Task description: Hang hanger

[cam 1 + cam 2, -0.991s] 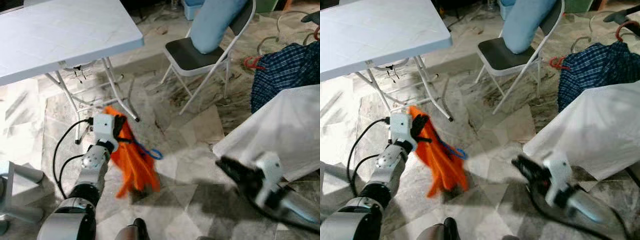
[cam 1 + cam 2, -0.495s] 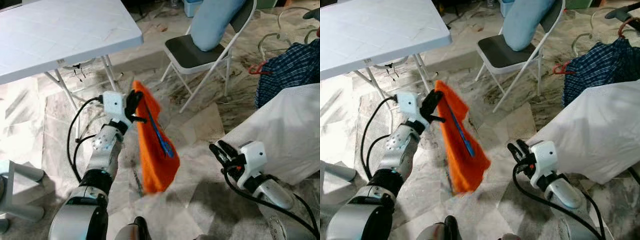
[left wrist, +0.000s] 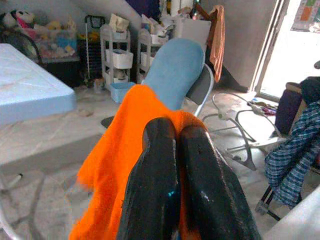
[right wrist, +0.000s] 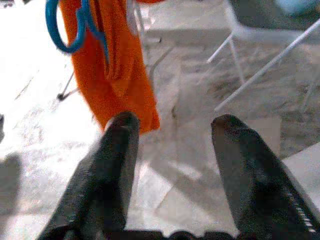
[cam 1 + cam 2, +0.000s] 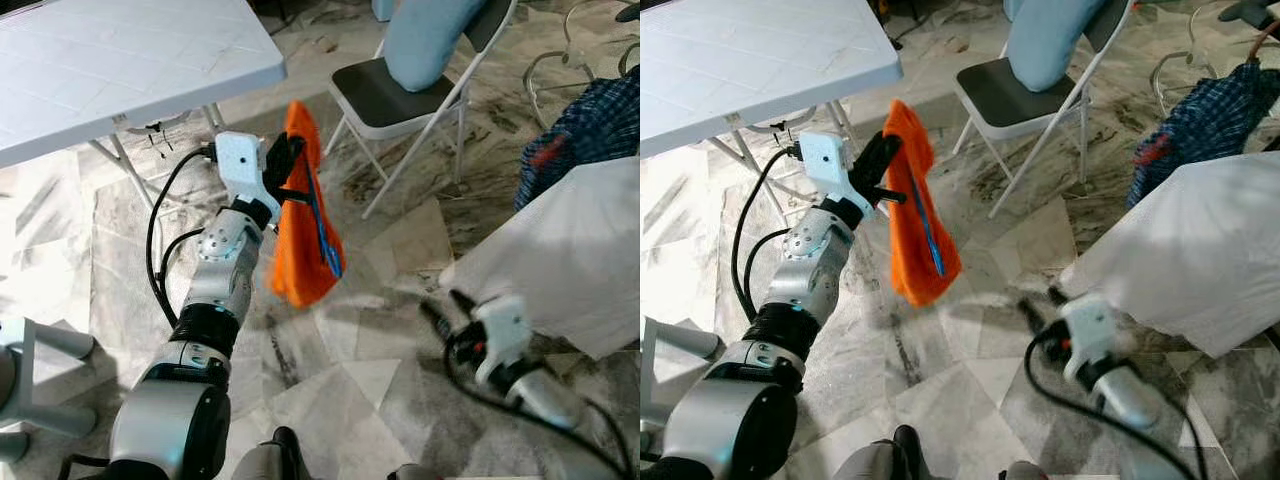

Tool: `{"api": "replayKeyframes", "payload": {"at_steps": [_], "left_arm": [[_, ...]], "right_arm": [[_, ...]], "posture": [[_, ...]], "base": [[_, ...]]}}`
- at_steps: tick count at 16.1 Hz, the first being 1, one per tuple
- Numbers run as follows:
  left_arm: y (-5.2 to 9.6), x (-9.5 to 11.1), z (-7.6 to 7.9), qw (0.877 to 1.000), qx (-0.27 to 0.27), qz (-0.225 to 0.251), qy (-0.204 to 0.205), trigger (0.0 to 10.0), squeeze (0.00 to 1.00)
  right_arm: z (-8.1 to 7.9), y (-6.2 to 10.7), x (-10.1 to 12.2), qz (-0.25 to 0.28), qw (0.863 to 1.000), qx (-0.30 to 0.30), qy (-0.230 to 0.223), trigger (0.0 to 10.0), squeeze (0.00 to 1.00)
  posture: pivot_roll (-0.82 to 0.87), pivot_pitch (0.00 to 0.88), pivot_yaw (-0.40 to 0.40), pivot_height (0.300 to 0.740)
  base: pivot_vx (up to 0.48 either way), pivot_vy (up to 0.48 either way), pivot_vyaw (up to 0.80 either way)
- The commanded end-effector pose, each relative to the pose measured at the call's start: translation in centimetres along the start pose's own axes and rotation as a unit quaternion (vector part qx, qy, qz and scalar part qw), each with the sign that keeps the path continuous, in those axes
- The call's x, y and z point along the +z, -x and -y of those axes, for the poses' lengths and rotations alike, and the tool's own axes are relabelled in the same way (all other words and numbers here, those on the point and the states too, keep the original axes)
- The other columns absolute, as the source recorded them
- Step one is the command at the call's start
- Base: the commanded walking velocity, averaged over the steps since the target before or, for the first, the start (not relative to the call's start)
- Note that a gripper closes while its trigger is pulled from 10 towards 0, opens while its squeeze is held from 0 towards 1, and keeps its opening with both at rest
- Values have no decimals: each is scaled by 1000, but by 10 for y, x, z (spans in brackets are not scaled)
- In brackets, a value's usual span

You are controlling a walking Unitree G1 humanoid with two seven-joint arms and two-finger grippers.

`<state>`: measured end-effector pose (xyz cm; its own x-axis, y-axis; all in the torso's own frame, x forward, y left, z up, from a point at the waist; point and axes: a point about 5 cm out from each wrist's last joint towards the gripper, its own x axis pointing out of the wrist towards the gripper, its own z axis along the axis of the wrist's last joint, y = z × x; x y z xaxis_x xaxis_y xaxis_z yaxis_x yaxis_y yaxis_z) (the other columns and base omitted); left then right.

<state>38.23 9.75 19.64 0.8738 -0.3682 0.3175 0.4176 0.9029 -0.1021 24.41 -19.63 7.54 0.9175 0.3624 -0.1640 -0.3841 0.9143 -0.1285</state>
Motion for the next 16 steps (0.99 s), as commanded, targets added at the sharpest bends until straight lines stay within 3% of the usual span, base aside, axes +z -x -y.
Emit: {"api": "replayKeyframes", "payload": {"at_steps": [1,7,10,14,16], "left_arm": [[-4,7,-1,1000,5,9,3,0,0],[-5,-7,25,999,-40,-26,25,0,0],[-8,-5,42,997,-70,-25,36,471,0],[-9,0,54,995,-89,-17,52,1412,0],[-10,5,57,994,-96,-11,58,1412,0]], "right_arm": [[-7,1,-6,-5,1000,9,-4,10000,1000],[-45,-15,-1,22,998,54,-32,10000,1000],[-47,-27,8,43,998,44,-33,10000,1000],[-52,-40,18,62,997,34,-31,10000,1000],[-51,-43,20,68,997,21,-30,10000,1000]], "posture": [[-191,202,132,740],[-193,201,133,740],[-183,211,132,740],[-173,214,134,740],[-168,215,135,740]], "base": [[0,0,0],[0,0,0],[0,0,0],[0,0,0],[0,0,0]]}}
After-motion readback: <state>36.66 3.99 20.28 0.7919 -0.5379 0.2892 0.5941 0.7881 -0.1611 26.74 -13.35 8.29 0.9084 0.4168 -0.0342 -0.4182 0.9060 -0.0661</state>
